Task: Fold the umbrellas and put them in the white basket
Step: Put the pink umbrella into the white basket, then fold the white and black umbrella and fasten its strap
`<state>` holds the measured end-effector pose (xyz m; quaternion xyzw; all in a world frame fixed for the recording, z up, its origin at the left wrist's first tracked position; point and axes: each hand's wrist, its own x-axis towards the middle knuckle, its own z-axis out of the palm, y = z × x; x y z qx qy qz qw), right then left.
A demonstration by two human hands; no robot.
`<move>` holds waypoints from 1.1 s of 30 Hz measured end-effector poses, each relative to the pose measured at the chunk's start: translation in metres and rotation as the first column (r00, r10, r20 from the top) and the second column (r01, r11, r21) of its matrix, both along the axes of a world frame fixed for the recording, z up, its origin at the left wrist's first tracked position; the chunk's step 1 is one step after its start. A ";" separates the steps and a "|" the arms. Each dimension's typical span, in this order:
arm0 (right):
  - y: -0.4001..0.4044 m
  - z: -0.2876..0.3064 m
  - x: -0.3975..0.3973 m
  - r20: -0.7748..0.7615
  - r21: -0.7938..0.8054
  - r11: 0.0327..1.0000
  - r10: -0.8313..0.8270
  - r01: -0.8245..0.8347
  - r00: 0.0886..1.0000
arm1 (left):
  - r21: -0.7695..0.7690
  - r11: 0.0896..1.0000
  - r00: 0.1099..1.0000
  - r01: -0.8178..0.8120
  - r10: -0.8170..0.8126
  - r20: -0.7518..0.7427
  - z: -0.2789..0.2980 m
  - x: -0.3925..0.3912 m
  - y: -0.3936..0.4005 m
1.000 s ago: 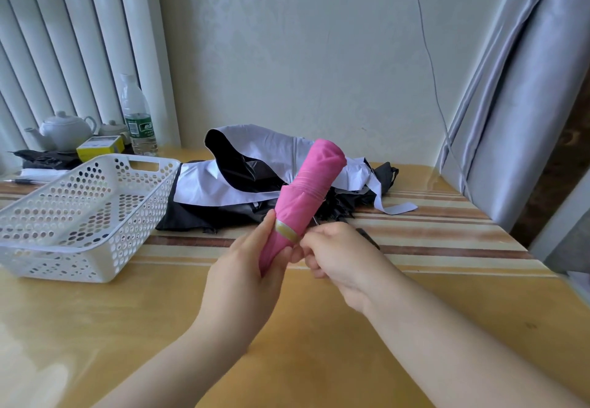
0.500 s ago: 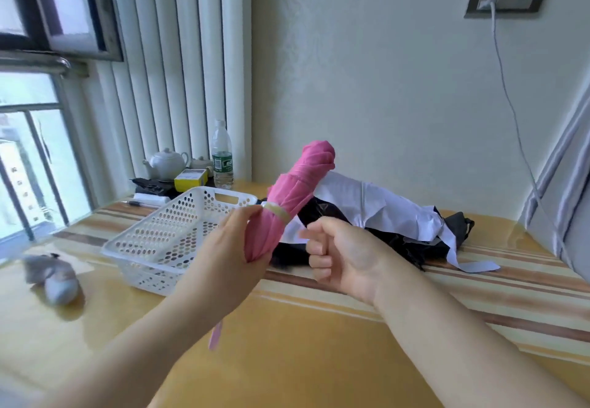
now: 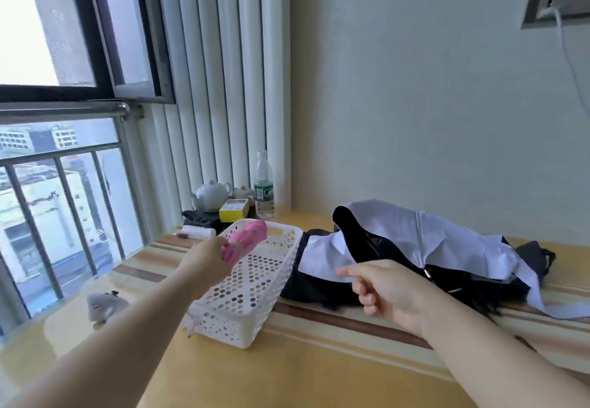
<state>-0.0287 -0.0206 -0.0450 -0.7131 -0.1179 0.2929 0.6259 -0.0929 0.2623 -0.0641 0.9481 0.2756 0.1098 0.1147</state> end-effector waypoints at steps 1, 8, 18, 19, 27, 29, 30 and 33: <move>-0.005 -0.001 0.003 0.031 -0.018 1.000 -0.007 0.008 0.999 | 0.030 1.000 1.000 -0.001 0.002 -0.011 -0.008 0.006 0.006; -0.057 -0.003 0.035 0.322 -0.203 0.967 -0.082 0.154 0.943 | 0.129 0.991 0.962 0.023 0.013 -0.271 -0.055 0.033 0.051; -0.092 -0.003 0.128 0.623 -0.502 0.730 -0.067 0.464 0.779 | 0.176 0.879 0.814 0.443 -0.477 0.332 0.036 0.067 -0.148; -0.088 -0.006 0.134 0.606 -0.564 0.699 -0.010 0.439 0.795 | 0.214 0.849 0.771 0.483 -0.529 0.355 0.031 0.078 -0.168; -0.049 -0.022 0.159 0.432 -0.816 0.489 0.160 0.309 0.887 | -0.077 0.903 0.906 0.423 -0.422 0.036 -0.042 0.139 -0.196; -0.047 -0.023 0.168 0.423 -0.827 0.472 0.161 0.306 0.892 | -0.034 0.889 0.890 0.456 -0.456 0.003 -0.056 0.138 -0.197; -0.047 -0.023 0.171 0.396 -0.838 0.467 0.165 0.283 0.903 | -0.009 0.887 0.887 0.461 -0.461 0.016 -0.062 0.137 -0.199; -0.046 -0.027 0.177 0.322 -0.848 0.483 0.139 0.220 0.937 | 0.055 0.885 0.884 0.463 -0.466 0.050 -0.068 0.133 -0.209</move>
